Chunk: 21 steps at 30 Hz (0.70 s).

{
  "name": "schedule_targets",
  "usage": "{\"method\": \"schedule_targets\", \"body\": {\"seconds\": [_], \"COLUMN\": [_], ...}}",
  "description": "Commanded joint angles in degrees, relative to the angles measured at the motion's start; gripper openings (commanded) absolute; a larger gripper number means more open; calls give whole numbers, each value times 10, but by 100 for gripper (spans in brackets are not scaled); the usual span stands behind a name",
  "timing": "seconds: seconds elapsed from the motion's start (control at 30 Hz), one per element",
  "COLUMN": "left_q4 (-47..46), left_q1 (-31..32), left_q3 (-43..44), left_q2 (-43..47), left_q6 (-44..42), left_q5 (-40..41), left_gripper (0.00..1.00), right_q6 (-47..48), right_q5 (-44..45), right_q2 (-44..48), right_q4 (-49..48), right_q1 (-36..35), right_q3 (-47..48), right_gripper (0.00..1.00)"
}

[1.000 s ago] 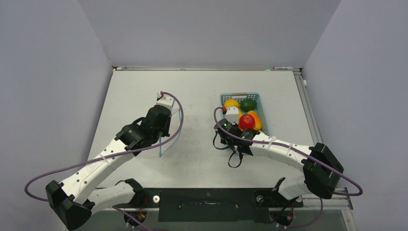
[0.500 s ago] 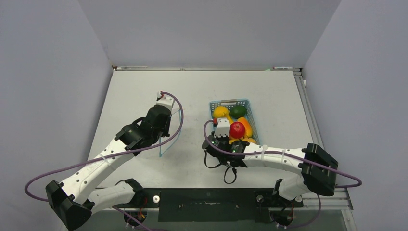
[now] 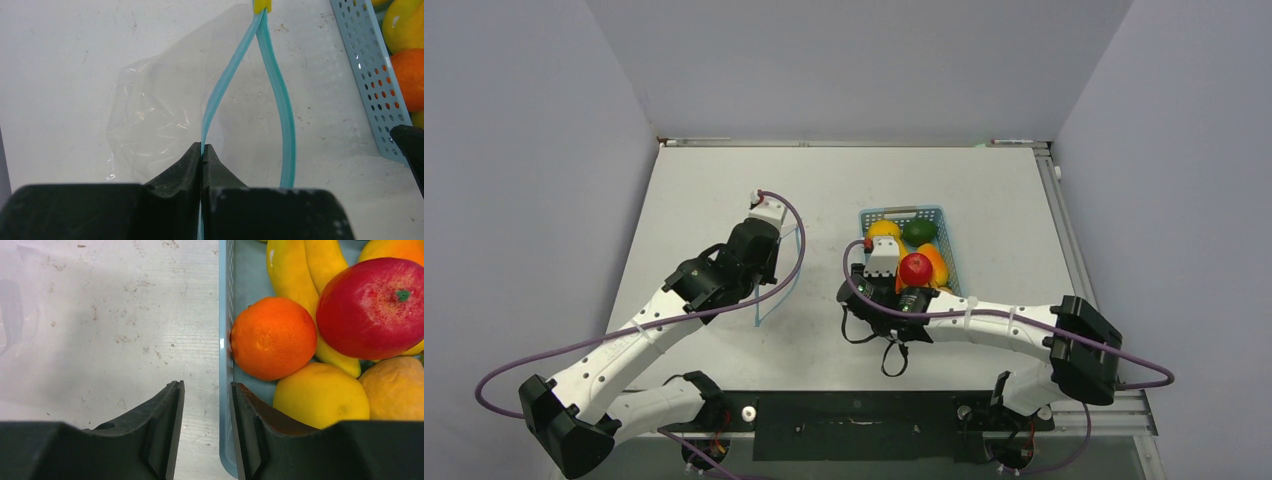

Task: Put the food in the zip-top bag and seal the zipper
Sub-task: Move the bin to the center of the board, then pick up the fake fruit from the bin.

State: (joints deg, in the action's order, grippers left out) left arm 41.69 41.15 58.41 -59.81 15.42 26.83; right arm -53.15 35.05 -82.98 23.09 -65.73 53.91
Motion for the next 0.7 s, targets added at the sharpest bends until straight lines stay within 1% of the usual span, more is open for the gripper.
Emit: {"method": "schedule_targets", "body": {"seconds": [0.0,0.1,0.17,0.3,0.4,0.6,0.67], "left_q4": [-22,-21,-21,-20,-20,-19,-19], "left_q1": [0,1,1,3,4,5,6], "left_q3": [1,1,1,1,2,2,2], "left_q2": [7,6,5,4,4,5,5], "left_q6": [2,2,2,1,1,2,2], "left_q5": [5,6,5,5,7,8,9], "left_gripper": [0,0,0,0,0,0,0], "right_q6": [16,35,64,98,119,155,161], "right_q5": [35,49,37,25,15,6,-1], "right_q2": [31,45,55,73,101,130,128], "right_q4": [11,26,28,52,55,55,60], "right_q1": [-5,-2,8,44,78,126,141], "right_q3": [34,44,47,57,47,28,27], "right_gripper": [41,45,48,57,63,84,88]}}
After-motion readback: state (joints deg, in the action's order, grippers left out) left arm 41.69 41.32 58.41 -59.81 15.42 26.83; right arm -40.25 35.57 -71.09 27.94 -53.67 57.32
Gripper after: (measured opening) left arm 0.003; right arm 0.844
